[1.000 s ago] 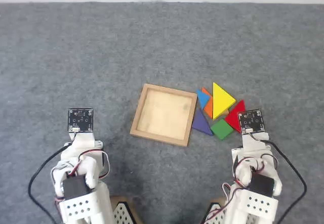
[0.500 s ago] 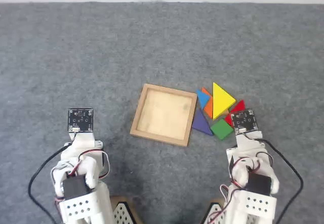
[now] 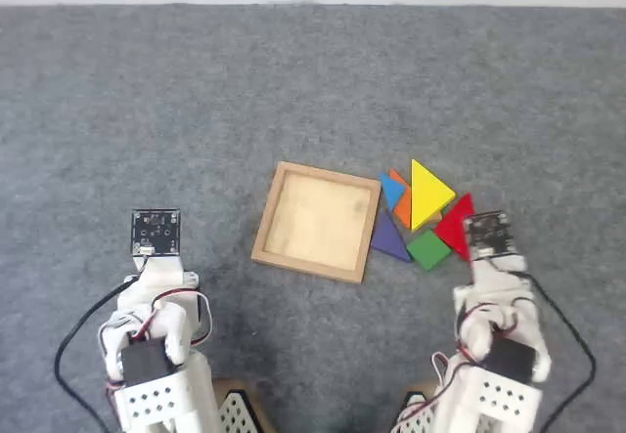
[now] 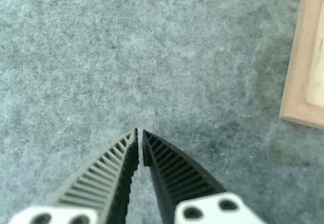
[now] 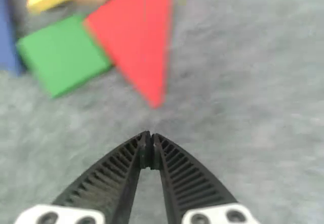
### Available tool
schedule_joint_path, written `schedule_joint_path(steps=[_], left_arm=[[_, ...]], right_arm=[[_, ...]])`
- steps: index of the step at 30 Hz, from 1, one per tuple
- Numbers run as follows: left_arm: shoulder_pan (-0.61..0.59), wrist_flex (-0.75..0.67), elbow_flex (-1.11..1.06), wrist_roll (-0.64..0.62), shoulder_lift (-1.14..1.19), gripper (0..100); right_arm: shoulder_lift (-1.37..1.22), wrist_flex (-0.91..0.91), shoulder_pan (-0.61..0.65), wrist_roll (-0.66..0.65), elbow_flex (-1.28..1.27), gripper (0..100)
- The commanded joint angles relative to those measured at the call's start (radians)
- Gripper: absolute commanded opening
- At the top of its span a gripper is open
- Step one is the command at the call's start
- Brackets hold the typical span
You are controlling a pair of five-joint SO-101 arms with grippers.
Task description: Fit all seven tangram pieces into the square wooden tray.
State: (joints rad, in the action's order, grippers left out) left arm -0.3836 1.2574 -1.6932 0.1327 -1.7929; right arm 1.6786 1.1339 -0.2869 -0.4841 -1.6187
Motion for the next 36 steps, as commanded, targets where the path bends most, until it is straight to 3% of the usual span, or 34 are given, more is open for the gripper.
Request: schedule_joint_path(steps=[1,5,9,14,19,24,30,36], left_arm=[[-0.003,0.005,0.008,0.009,-0.020,2],[-0.003,0.005,0.008,0.009,-0.020,2],[-0.003,0.005,0.008,0.009,-0.020,2],[-0.003,0.005,0.008,0.009,-0.020,2],[-0.003,0.005,0.008,0.009,-0.020,2],[-0.003,0.005,0.008,0.009,-0.020,2],[-0.003,0.005,0.008,0.009,-0.020,2],[-0.003,0.005,0.008,0.009,-0.020,2]], right_arm=[[-0.016,0.015,-0.074,0.038,0.219,2.5],[-0.027,0.124,0.002,0.066,0.391,11.8],[-0.189,0.122,0.130,0.069,0.482,12.2],[-0.610,0.021,0.203,0.077,0.641,12.7],[-1.079,0.013,0.254,0.169,0.902,12.8],[-1.402,0.002,0.328,0.230,1.066,21.2],[-1.606,0.001,0.364,0.269,1.160,34.3],[-1.738,-0.044,0.375,0.273,1.185,38.7]])
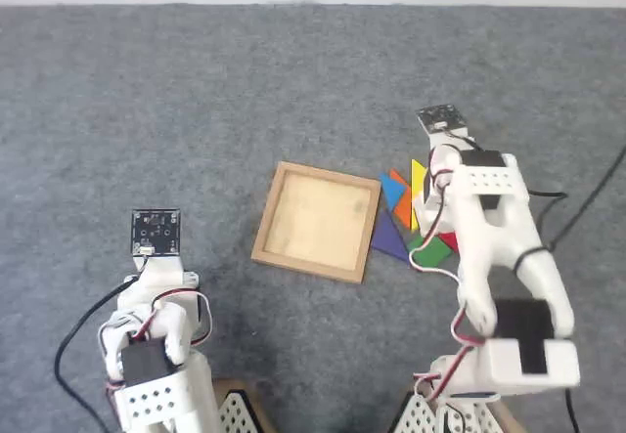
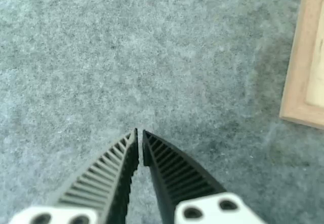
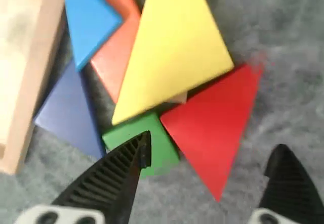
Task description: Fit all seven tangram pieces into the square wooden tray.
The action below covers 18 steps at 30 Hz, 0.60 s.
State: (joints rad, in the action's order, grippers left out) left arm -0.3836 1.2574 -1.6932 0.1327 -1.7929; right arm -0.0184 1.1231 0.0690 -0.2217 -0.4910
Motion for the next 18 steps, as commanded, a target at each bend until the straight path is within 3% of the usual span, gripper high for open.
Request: schedule_joint_path(steps=[1,7,18], left_arm=[[-0.003,0.005,0.008,0.009,-0.020,2],[-0.003,0.005,0.008,0.009,-0.020,2],[-0.003,0.005,0.008,0.009,-0.020,2]], right_arm=[[-0.062,-0.035,0.025,0.011,0.060,38.7],[-0.153,-0.031,0.064,0.029,0.092,38.7],[-0.325,0.056,-0.062,0.101,0.242,38.5]])
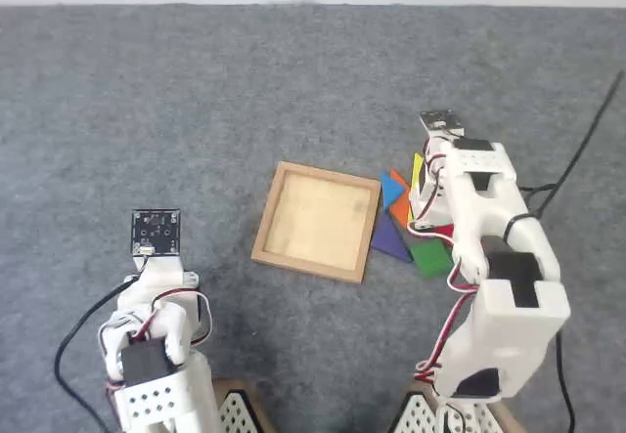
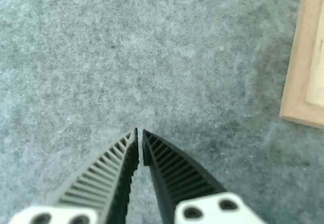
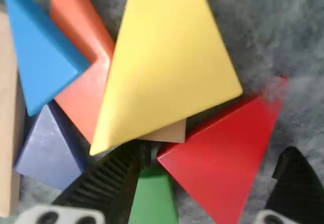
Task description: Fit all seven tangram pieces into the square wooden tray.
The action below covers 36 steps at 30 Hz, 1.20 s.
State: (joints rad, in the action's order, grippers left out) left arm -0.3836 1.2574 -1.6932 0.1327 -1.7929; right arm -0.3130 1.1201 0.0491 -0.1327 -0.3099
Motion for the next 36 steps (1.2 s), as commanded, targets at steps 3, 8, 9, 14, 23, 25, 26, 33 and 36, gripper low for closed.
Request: schedule_joint_path(steps=[3,8,9,14,23,25,26,33,36], left_arm=[[-0.003,0.005,0.008,0.009,-0.020,2],[-0.003,0.005,0.008,0.009,-0.020,2],[-0.003,0.005,0.008,0.009,-0.020,2],[-0.003,0.005,0.008,0.009,-0.020,2],[-0.003,0.005,0.008,0.009,-0.020,2],[-0.003,0.005,0.008,0.009,-0.020,2],[-0.003,0.005,0.008,0.009,-0.020,2],[-0.003,0.005,0.008,0.009,-0.020,2],[-0.003,0.005,0.008,0.009,-0.020,2]], right_arm=[[-0.035,0.084,-0.064,0.012,0.063,38.4],[-0.036,0.097,-0.071,0.005,0.063,38.4],[-0.041,0.097,-0.068,0.005,0.063,38.4],[-0.044,0.097,-0.045,0.003,0.063,38.3],[-0.044,0.102,-0.051,0.003,0.064,14.0],[-0.044,0.102,-0.051,0.005,0.064,15.0],[-0.044,0.102,-0.053,0.008,0.064,15.7],[-0.015,0.114,-0.053,0.008,0.081,16.5],[0.054,0.182,-0.050,0.006,0.115,16.5]])
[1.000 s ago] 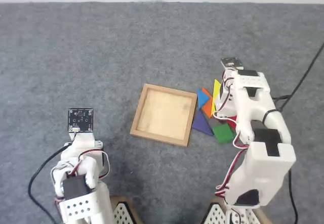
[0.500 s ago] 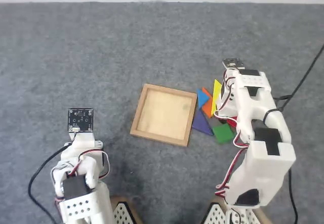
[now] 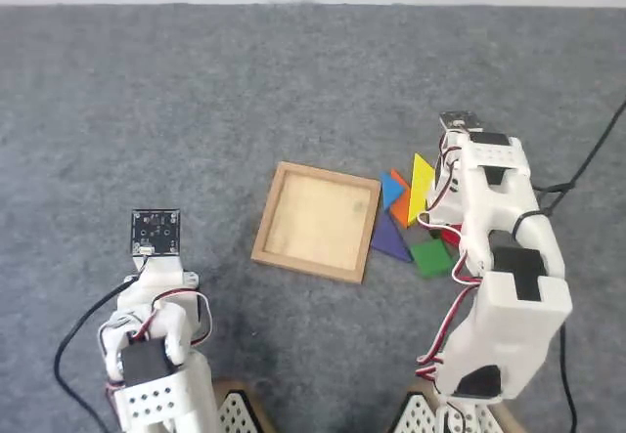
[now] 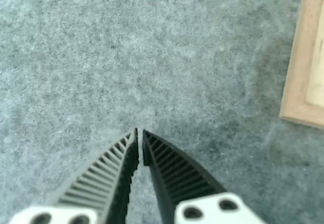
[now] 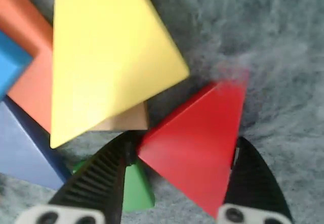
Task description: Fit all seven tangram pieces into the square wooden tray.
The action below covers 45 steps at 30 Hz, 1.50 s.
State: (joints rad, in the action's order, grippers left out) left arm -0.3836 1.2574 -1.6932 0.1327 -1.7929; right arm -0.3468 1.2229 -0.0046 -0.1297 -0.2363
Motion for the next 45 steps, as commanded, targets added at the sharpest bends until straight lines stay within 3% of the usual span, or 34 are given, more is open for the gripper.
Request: schedule_joint_path(steps=[1,9,20,28,35,45], left_arm=[[-0.003,0.005,0.008,0.009,-0.020,2],[-0.003,0.005,0.008,0.009,-0.020,2],[-0.003,0.005,0.008,0.009,-0.020,2],[-0.003,0.005,0.008,0.009,-0.020,2],[-0.003,0.005,0.008,0.009,-0.020,2],[-0.003,0.005,0.008,0.009,-0.020,2]], right_arm=[[0.119,0.104,0.007,0.005,0.054,16.5],[0.288,0.171,0.081,0.002,0.071,16.5],[0.283,0.182,0.374,-0.002,0.245,16.5],[0.076,0.185,0.487,-0.166,0.471,16.5],[-0.232,0.352,0.576,-0.419,0.812,16.5],[-0.489,0.470,0.616,-0.545,1.115,16.5]])
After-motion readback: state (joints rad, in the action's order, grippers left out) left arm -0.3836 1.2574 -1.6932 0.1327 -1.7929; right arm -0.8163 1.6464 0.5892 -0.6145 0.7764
